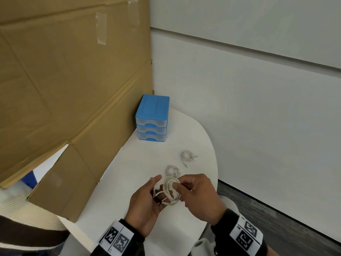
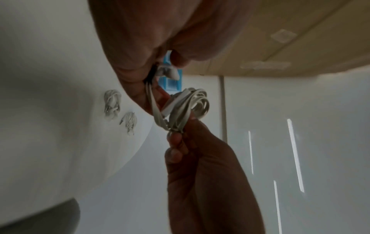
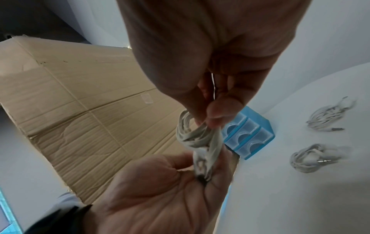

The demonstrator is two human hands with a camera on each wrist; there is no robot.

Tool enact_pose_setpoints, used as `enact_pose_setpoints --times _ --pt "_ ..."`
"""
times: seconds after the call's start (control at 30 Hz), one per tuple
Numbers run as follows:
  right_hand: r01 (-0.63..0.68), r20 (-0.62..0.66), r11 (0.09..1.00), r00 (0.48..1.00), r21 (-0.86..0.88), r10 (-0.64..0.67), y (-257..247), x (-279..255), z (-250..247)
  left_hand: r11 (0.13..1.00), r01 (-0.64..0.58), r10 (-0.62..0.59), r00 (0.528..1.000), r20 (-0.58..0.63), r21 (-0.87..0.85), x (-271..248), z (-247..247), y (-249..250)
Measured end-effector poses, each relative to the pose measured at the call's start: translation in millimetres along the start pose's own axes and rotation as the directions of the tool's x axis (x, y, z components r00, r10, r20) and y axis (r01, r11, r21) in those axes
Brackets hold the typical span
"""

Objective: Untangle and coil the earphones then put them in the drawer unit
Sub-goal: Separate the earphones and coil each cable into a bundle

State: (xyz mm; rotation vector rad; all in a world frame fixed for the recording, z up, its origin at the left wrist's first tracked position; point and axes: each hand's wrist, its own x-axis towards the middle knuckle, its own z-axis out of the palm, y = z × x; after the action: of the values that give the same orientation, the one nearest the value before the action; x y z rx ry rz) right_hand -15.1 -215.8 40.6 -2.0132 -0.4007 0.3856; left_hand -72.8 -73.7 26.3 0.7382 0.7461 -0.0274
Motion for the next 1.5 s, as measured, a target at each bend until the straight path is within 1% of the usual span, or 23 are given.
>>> enact_pose_setpoints --times 0.07,0.13,0.17,0.23,0.3,0.37,0.43,0.5,0.57,0.67,0.77,0.8,0.87,0.97,1.07,1.17,1.23,1.3,1.33,1.37,1.43,1.5 --pt "-0.001 0.039 1.000 0.999 0.005 0.000 0 -1 2 0.995 0.081 -0.081 0.997 0.006 -0.063 4 -5 -2" --pt "-0.024 0.069 1.000 0.997 0.009 0.023 1 -2 5 0.966 0.198 -0.195 0.980 0.037 -0.168 7 -10 -5" --pt "-0.041 0.083 0.999 0.996 0.004 0.040 1 -3 6 0.952 0.244 -0.239 0.970 0.047 -0.182 7 -11 -8" --pt "-0.067 0.112 0.998 0.991 -0.021 0.069 3 -3 6 0.947 0.283 -0.278 0.959 0.052 -0.151 5 -13 -13" --pt "-0.076 0.120 0.997 0.990 -0.034 0.079 4 -1 4 0.960 0.276 -0.274 0.960 0.049 -0.051 5 -17 -15" --pt "-0.088 0.108 0.996 0.990 -0.008 0.088 4 1 0 0.963 0.269 -0.271 0.959 0.086 0.035 8 -25 -13" --pt "-0.093 0.099 0.995 0.991 0.031 0.089 3 2 -4 0.967 0.236 -0.245 0.965 0.098 0.092 9 -29 -9" --pt "-0.089 0.117 0.995 0.990 0.047 0.083 2 2 -6 0.980 0.155 -0.171 0.977 0.126 0.129 11 -30 -4" --pt "-0.075 0.156 0.996 0.985 0.038 0.068 1 0 -4 0.978 0.045 -0.077 0.985 0.154 0.205 11 -29 -1" --pt "-0.058 0.173 0.998 0.983 -0.001 0.057 -1 -3 0 0.928 -0.101 0.017 0.973 0.230 0.358 7 -26 1" --pt "-0.056 0.142 0.998 0.988 -0.018 0.058 -1 -1 -1 0.881 -0.174 0.052 0.960 0.275 0.440 3 -25 1" --pt "-0.064 0.128 0.998 0.990 -0.018 0.066 0 -1 -2 0.878 -0.183 0.055 0.956 0.287 0.442 3 -26 0" --pt "-0.088 0.118 0.996 0.989 -0.003 0.088 0 0 -4 0.899 -0.173 0.046 0.951 0.307 0.402 3 -28 1" --pt "-0.114 0.142 0.993 0.984 0.032 0.108 1 0 -3 0.937 -0.124 0.006 0.940 0.341 0.327 4 -32 2" --pt "-0.124 0.150 0.991 0.982 0.051 0.115 1 -2 -2 0.941 -0.117 -0.010 0.928 0.371 0.318 4 -32 7" --pt "-0.137 0.150 0.988 0.981 0.068 0.125 0 -3 -1 0.959 -0.119 0.029 0.944 0.330 0.257 7 -32 10" --pt "-0.139 0.159 0.986 0.980 0.091 0.123 -2 -3 0 0.987 -0.043 -0.006 0.953 0.304 0.153 9 -34 10" --pt "-0.132 0.167 0.984 0.980 0.120 0.111 -4 -3 1 0.996 0.053 -0.076 0.941 0.329 0.078 8 -36 8" --pt "-0.132 0.167 0.983 0.980 0.131 0.110 -5 -3 2 0.993 0.080 -0.107 0.935 0.339 0.092 7 -35 7" --pt "-0.133 0.164 0.982 0.980 0.135 0.110 -5 -3 2 0.986 0.080 -0.124 0.934 0.334 0.143 6 -34 8" --pt "-0.139 0.143 0.983 0.982 0.119 0.122 -2 -4 3 0.956 -0.002 -0.091 0.949 0.303 0.292 7 -34 9" --pt "-0.146 0.105 0.983 0.985 0.112 0.135 0 -4 4 0.911 -0.122 0.007 0.959 0.283 0.394 6 -32 11"
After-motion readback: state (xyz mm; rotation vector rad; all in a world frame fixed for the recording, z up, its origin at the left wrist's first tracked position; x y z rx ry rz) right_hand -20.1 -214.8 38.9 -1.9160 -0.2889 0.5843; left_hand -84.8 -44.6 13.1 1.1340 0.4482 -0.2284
